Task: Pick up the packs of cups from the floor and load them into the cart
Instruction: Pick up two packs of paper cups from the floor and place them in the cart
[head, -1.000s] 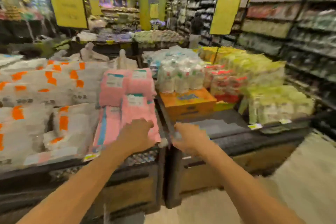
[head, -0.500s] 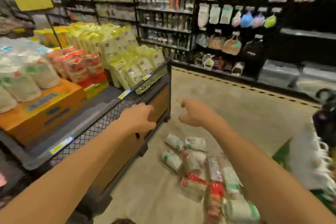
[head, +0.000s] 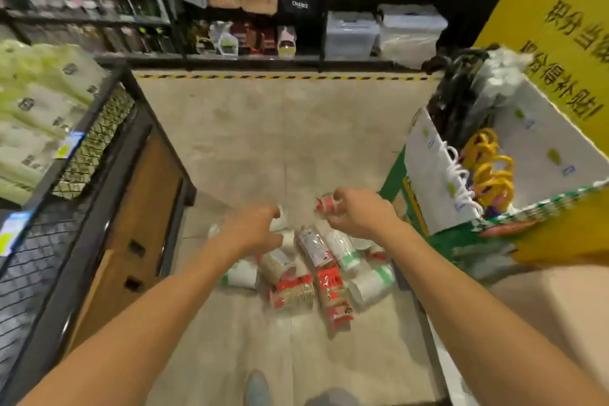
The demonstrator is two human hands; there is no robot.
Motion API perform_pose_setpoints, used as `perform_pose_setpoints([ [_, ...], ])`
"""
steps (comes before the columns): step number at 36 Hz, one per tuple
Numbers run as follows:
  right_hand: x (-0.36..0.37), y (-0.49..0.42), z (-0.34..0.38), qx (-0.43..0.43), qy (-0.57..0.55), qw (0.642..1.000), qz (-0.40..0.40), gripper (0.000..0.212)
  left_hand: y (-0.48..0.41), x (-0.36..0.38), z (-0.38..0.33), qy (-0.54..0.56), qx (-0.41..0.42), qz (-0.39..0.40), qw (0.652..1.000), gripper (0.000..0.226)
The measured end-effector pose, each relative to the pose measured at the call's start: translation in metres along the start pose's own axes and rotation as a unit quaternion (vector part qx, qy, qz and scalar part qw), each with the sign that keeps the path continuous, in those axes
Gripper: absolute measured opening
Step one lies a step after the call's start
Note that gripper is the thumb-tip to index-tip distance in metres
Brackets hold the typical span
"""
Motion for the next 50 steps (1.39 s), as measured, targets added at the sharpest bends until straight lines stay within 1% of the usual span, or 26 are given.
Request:
perform_pose_setpoints([
  [1,0.007,-0.004,-0.009,0.003,-0.004,1.000,0.004,0.051,-0.012,0.007,-0.005,-0.001,0.007,0.011,1.000,0.056],
  [5,0.042,-0.025,-0.049,0.031,-0.027,0.998,0.037,0.057,-0.057,0.040,-0.023,-0.020,0.028,0.060,0.998,0.053],
  [8,0.079,-0.052,-0.085,0.062,-0.056,0.995,0.060,0.052,-0.096,0.068,-0.025,-0.018,0.027,0.078,0.996,0.051],
  [11,0.127,-0.081,-0.118,0.082,-0.093,0.989,0.086,0.051,-0.134,0.110,-0.018,-0.023,0.016,0.095,0.995,0.048],
  [15,0.206,-0.121,-0.163,0.113,-0.142,0.978,0.106,0.057,-0.199,0.184,-0.001,-0.042,0.008,0.128,0.991,0.052],
  [16,0.229,-0.129,-0.173,0.125,-0.157,0.973,0.110,0.062,-0.216,0.204,0.004,-0.052,0.013,0.135,0.989,0.052],
  [18,0.277,-0.144,-0.192,0.154,-0.184,0.964,0.117,0.083,-0.249,0.247,0.014,-0.071,0.023,0.145,0.987,0.053],
  [19,0.303,-0.151,-0.201,0.170,-0.195,0.958,0.121,0.086,-0.265,0.267,0.018,-0.085,0.028,0.150,0.985,0.054],
  [21,0.357,-0.164,-0.217,0.189,-0.205,0.951,0.135,0.077,-0.296,0.308,0.028,-0.108,0.044,0.164,0.980,0.060],
  [24,0.440,-0.186,-0.244,0.223,-0.229,0.937,0.139,0.075,-0.344,0.369,0.044,-0.170,0.074,0.175,0.967,0.078],
  [26,0.491,-0.204,-0.259,0.238,-0.243,0.930,0.137,0.081,-0.374,0.410,0.059,-0.224,0.076,0.193,0.952,0.092],
  [27,0.514,-0.213,-0.265,0.244,-0.252,0.926,0.141,0.084,-0.388,0.430,0.066,-0.260,0.080,0.204,0.940,0.096],
  [30,0.585,-0.247,-0.286,0.264,-0.254,0.920,0.140,0.094,-0.420,0.484,0.080,-0.338,0.127,0.204,0.910,0.096],
  [32,0.631,-0.272,-0.301,0.267,-0.242,0.923,0.137,0.095,-0.438,0.524,0.091,-0.358,0.164,0.194,0.898,0.103],
  [33,0.654,-0.284,-0.309,0.270,-0.238,0.923,0.134,0.093,-0.448,0.544,0.099,-0.355,0.176,0.194,0.897,0.110],
  [34,0.673,-0.296,-0.316,0.274,-0.237,0.925,0.120,0.096,-0.456,0.564,0.108,-0.348,0.187,0.198,0.897,0.116],
  [36,0.700,-0.317,-0.323,0.281,-0.245,0.924,0.089,0.110,-0.471,0.593,0.123,-0.325,0.228,0.191,0.898,0.128],
  [38,0.724,-0.330,-0.326,0.294,-0.263,0.916,0.074,0.122,-0.482,0.606,0.133,-0.303,0.260,0.189,0.897,0.139],
  [40,0.735,-0.335,-0.326,0.313,-0.284,0.905,0.048,0.131,-0.490,0.610,0.136,-0.262,0.296,0.161,0.905,0.139],
  [41,0.739,-0.336,-0.325,0.320,-0.282,0.904,0.035,0.132,-0.493,0.608,0.136,-0.238,0.302,0.151,0.911,0.137],
  [43,0.740,-0.334,-0.320,0.317,-0.268,0.909,0.015,0.127,-0.497,0.602,0.135,-0.201,0.291,0.136,0.925,0.128],
  [46,0.729,-0.324,-0.311,0.308,-0.270,0.912,0.006,0.120,-0.496,0.590,0.131,-0.196,0.256,0.124,0.938,0.121],
  [48,0.711,-0.316,-0.306,0.302,-0.277,0.912,0.002,0.122,-0.490,0.575,0.125,-0.180,0.224,0.117,0.951,0.119],
  [50,0.688,-0.307,-0.304,0.301,-0.290,0.908,-0.011,0.131,-0.481,0.555,0.117,-0.157,0.193,0.107,0.962,0.121],
])
Point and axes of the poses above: each hand's wrist, its own y-axis away from the middle knuckle, its own x-axis out of the palm, z = x × y, the point moved 8 cm from there along -y, towards the middle knuckle, and after that the axes turned 8 degrees about -x, right-handed, at the moved point
